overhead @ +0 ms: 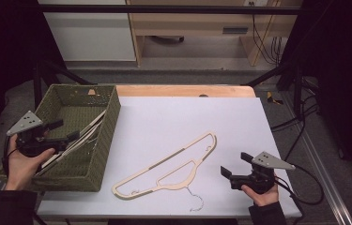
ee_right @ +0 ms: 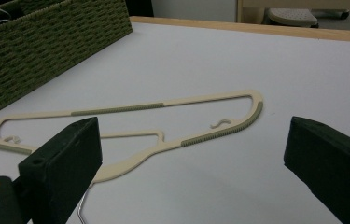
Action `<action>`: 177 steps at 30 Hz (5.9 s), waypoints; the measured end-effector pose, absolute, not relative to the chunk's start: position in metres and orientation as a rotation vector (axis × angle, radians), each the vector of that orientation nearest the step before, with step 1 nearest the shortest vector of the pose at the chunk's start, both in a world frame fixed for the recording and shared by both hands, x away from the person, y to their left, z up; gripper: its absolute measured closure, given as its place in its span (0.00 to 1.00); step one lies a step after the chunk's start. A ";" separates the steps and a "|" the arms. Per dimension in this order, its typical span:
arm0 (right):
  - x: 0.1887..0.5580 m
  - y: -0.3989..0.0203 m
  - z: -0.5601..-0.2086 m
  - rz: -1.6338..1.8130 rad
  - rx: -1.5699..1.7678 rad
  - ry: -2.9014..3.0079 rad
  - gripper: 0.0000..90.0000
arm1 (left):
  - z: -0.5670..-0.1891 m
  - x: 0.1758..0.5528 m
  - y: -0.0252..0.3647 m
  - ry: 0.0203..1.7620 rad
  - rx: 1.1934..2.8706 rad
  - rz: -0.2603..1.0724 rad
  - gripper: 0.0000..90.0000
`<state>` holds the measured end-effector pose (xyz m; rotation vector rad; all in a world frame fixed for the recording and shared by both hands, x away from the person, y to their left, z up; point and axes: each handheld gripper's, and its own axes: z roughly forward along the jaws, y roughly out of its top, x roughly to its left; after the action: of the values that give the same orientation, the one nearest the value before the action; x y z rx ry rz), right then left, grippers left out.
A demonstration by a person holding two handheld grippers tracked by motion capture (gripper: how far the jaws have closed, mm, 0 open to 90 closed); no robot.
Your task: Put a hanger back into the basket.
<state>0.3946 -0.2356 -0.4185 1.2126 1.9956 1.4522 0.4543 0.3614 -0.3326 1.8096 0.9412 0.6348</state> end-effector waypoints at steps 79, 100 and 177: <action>0.371 -0.120 -0.473 1.122 1.217 2.367 0.59 | -0.446 0.405 0.189 0.760 1.930 0.384 0.07; 0.369 -0.110 -0.480 1.000 1.193 2.367 0.95 | -0.448 0.407 0.186 0.764 1.940 0.381 0.07; 0.376 -0.159 -0.400 1.428 1.111 2.147 0.57 | -0.438 0.413 0.078 0.415 2.411 0.441 0.84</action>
<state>0.3765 -0.1589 -0.4001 1.1112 2.1472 1.4283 0.4129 0.0777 -0.4379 2.4113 0.4150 0.4407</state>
